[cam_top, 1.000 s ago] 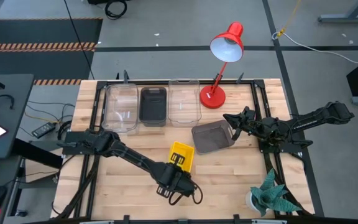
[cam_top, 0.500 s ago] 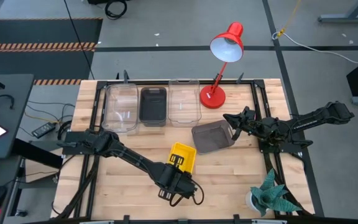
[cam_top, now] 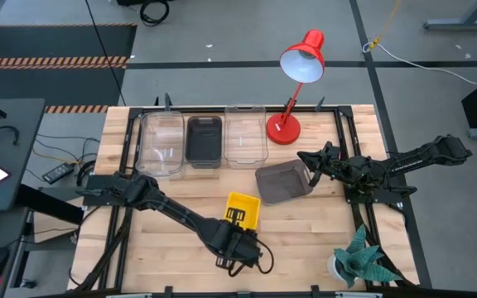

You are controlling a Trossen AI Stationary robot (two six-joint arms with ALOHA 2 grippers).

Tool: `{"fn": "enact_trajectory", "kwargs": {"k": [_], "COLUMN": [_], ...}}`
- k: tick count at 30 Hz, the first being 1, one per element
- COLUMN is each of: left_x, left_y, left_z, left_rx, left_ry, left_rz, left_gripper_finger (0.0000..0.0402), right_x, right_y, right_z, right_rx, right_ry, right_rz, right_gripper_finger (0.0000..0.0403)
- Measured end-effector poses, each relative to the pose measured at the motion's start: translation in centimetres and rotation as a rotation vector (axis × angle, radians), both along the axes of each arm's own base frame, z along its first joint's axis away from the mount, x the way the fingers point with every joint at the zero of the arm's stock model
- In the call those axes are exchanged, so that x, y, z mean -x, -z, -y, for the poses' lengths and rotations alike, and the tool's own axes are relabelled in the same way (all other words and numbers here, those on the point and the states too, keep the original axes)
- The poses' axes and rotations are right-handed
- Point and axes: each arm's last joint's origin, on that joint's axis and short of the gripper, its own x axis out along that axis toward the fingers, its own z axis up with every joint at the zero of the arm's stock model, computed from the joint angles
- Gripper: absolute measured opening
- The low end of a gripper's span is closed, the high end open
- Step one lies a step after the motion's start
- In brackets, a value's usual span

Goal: Stack baskets by color
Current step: Stack the right yellow bin on top of the left yellow bin, then stack the bottom black bin on top of the top black bin

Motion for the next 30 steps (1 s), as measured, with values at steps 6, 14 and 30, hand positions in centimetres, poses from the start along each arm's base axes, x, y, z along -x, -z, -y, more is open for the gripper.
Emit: {"fn": "enact_trajectory", "kwargs": {"k": [6,14,30], "left_x": [0.0,0.0,-0.6], "left_y": [-0.1,-0.3,-1.4], "left_z": [0.5,0.7,-0.6], "left_rx": [-0.016,-0.027,-0.079], "left_ry": [-0.025,-0.050,-0.029], "left_rz": [0.043,0.087,0.120], "left_gripper_finger": [0.0078,0.0129,0.0169], "right_x": [0.0,0.0,0.0], "right_y": [0.0,0.0,0.0], "right_z": [0.0,0.0,0.0], "right_rx": [0.000,0.000,0.000], "right_ry": [0.000,0.000,0.000], "right_rz": [0.000,0.000,0.000], "right_gripper_finger": [0.0013,0.0013,0.0013]}}
